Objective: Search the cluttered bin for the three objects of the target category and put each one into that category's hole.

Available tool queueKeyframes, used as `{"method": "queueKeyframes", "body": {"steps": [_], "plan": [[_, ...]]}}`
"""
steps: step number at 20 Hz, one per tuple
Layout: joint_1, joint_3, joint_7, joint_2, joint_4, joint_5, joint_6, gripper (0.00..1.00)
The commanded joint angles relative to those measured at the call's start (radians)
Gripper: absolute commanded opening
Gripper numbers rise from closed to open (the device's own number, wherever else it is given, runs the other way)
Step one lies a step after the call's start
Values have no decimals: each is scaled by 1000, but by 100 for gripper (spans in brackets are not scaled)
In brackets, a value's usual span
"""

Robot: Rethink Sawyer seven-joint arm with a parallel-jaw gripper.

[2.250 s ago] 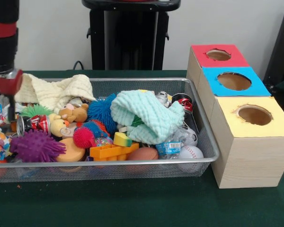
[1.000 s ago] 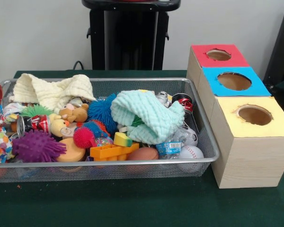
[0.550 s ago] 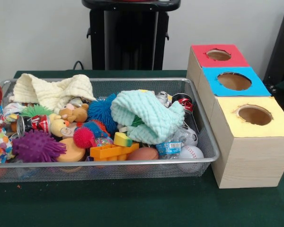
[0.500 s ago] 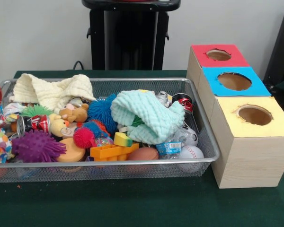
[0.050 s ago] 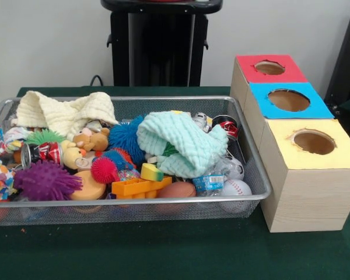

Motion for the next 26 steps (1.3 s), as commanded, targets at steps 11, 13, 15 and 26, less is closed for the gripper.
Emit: {"method": "queueKeyframes", "body": {"steps": [11,13,15,26], "plan": [[188,2,-52,-182,128,139,395,0],[197,-7,-40,-189,134,147,392,0],[206,-16,-27,-196,141,156,390,0],[238,-57,-28,-212,155,166,368,0]]}}
